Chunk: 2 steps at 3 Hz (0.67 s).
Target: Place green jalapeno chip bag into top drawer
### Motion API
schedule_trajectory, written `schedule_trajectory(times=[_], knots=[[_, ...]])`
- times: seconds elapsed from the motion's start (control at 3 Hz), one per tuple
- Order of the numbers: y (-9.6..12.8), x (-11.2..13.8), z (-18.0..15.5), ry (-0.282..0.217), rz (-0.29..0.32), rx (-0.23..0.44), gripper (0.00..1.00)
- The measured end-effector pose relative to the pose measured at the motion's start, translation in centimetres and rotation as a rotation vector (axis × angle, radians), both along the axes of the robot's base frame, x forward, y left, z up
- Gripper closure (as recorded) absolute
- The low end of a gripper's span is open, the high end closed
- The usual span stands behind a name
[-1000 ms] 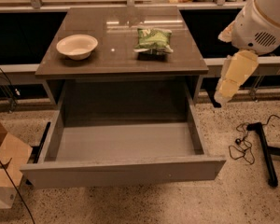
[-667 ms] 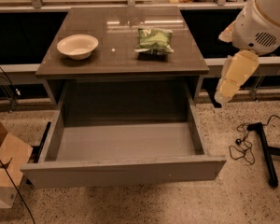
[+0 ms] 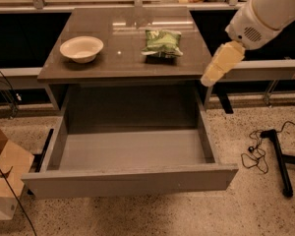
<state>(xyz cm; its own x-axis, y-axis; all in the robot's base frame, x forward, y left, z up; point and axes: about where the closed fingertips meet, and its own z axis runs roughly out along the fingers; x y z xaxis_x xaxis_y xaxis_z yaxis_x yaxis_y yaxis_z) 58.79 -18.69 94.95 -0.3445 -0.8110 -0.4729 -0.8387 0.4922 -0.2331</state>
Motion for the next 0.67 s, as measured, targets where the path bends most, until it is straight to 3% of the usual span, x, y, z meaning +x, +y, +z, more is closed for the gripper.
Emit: schedule_trajectory(times=[0.33, 0.67], knots=[[0.5, 6.1, -0.6, -0.057, -0.036, 0.144, 0.0], [1.5, 11.1, -1.4, -0.069, -0.038, 0.237, 0.0]])
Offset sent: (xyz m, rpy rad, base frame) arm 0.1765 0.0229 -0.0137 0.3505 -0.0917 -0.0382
